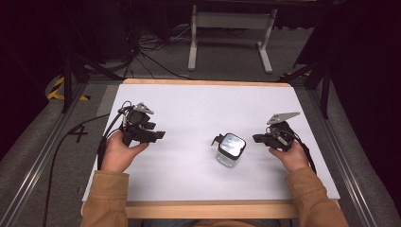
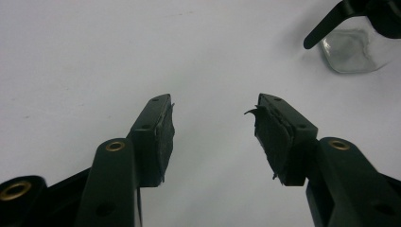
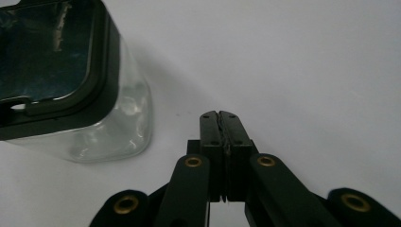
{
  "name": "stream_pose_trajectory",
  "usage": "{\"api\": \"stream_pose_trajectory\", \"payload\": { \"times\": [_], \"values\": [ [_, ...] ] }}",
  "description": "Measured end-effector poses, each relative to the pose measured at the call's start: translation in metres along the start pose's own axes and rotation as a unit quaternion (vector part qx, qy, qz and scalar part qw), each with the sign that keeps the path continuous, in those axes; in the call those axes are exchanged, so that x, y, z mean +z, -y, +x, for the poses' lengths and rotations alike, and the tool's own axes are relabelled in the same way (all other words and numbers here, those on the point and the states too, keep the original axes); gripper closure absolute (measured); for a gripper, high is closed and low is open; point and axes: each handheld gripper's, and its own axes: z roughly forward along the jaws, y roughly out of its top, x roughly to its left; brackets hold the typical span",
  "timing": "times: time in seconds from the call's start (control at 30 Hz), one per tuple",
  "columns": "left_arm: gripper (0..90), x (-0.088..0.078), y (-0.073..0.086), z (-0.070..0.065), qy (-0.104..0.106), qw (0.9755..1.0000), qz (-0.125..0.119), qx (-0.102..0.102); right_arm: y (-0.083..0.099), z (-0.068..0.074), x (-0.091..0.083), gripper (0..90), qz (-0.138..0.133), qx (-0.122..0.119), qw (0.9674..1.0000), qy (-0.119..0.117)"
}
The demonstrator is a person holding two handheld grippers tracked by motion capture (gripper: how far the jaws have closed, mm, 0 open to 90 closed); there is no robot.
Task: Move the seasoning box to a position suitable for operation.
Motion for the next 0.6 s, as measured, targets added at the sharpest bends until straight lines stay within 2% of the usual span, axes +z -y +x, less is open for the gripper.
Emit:
{"api": "stream_pose_trajectory", "payload": {
  "times": [0.1, 0.2, 0.4, 0.6],
  "values": [
    [47.1, -0.001, -0.001, -0.001, -0.003, 1.0000, 0.001, 0.007, -0.002, 0.008, 0.006, 88.9, 0.004, -0.016, 0.9997, -0.018],
    [47.1, 0.000, -0.001, -0.002, -0.001, 1.0000, -0.002, 0.006, -0.003, 0.013, 0.012, 88.8, 0.012, -0.023, 0.9994, -0.023],
    [46.9, 0.000, -0.001, -0.001, 0.000, 1.0000, 0.001, 0.006, -0.001, 0.017, 0.024, 88.2, 0.024, -0.025, 0.9986, -0.040],
    [47.0, 0.001, 0.000, -0.001, 0.001, 1.0000, 0.002, 0.004, -0.002, 0.023, 0.031, 88.7, 0.035, -0.034, 0.9977, -0.046]
  ]
}}
